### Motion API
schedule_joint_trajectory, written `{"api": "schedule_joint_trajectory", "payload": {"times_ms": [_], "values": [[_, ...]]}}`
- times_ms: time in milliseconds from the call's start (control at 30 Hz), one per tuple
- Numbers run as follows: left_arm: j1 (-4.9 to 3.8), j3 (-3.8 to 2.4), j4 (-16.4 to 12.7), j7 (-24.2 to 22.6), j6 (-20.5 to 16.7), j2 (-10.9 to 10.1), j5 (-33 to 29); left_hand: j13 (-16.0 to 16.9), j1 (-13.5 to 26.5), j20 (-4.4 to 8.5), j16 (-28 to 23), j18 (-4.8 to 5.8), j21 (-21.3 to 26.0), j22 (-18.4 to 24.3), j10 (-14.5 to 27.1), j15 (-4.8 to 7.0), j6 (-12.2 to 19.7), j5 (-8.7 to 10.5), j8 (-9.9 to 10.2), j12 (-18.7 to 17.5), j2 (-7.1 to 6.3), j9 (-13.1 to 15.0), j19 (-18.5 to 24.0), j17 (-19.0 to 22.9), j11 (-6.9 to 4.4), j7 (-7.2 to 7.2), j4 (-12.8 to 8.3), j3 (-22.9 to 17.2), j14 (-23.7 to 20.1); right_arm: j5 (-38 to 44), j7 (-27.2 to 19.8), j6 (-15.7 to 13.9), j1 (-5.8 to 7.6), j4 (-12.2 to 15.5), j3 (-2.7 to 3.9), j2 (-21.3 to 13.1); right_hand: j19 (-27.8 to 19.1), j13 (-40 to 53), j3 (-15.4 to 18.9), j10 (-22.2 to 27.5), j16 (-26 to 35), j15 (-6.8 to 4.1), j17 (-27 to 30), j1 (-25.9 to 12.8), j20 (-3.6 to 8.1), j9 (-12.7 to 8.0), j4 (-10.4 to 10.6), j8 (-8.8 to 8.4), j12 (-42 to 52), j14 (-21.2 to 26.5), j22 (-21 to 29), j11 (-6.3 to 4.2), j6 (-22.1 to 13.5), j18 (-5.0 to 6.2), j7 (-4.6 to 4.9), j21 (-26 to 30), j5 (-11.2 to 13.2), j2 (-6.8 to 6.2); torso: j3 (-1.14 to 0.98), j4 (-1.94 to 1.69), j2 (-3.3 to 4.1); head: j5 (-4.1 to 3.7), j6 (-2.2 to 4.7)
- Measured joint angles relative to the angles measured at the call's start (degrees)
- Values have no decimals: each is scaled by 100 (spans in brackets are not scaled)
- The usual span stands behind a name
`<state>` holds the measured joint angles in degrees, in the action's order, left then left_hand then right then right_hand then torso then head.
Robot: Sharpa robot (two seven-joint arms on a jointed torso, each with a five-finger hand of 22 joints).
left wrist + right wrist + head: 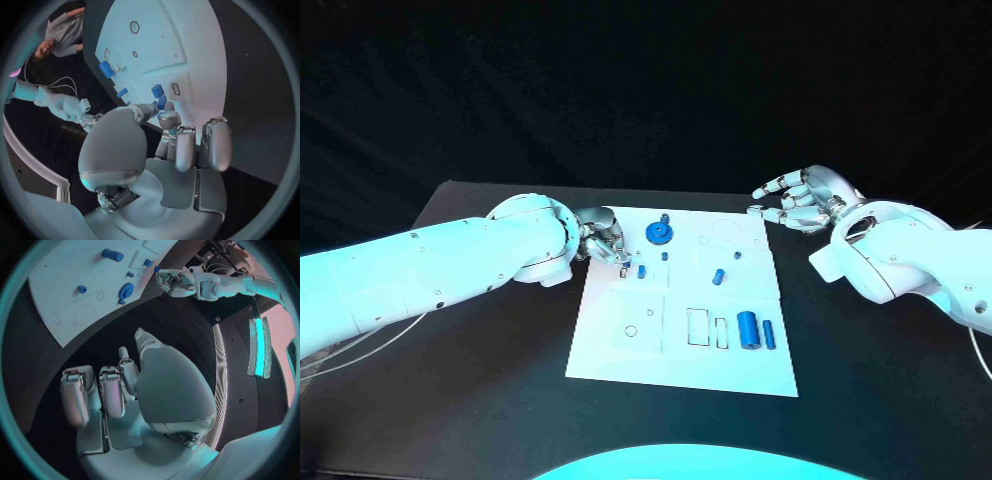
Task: Assemble the parts on the task board
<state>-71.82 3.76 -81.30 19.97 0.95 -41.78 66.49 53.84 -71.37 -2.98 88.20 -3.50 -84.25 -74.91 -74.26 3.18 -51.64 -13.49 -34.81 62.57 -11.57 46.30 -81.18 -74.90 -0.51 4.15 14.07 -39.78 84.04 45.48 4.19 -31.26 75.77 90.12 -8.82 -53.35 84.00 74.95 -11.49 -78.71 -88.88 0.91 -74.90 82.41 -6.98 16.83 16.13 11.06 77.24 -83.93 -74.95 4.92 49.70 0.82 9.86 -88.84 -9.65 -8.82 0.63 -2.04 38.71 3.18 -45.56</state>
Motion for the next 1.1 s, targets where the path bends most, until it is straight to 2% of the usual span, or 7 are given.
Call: {"api": "schedule_joint_trajectory", "payload": {"times_ms": [400, 1100], "values": [[36, 28, 16, 12, -17, 28, 252, 16, 15, 0, 23, 0, 0, 1, -20, 0, -19, 0, -26, 33, -15, -3, 0, 0, 20, -17, 0, 0, 0, -3, -2, 0, -2, 1, -1, -3, 0, -1, 0, 0, 0, 0, -4, 0, 0, 0, 0, 0, 0, 0, 1, 0, 0, 0, 0, 0, 0, 0, -7, 6, 0, 8, -22], [136, 50, 98, 109, 35, 63, 367, 41, 60, 21, 23, 0, -22, -4, -41, -1, -48, -29, -27, 33, -60, -9, -21, 0, 0, -27, 15, -16, 0, -6, -7, 0, -3, 0, -1, -4, 0, -2, 0, 0, 0, 0, -4, 0, 0, 0, 0, 0, 0, 0, 2, 0, 0, 1, 0, 0, 0, 0, 1, 1, 1, 9, -70]]}}
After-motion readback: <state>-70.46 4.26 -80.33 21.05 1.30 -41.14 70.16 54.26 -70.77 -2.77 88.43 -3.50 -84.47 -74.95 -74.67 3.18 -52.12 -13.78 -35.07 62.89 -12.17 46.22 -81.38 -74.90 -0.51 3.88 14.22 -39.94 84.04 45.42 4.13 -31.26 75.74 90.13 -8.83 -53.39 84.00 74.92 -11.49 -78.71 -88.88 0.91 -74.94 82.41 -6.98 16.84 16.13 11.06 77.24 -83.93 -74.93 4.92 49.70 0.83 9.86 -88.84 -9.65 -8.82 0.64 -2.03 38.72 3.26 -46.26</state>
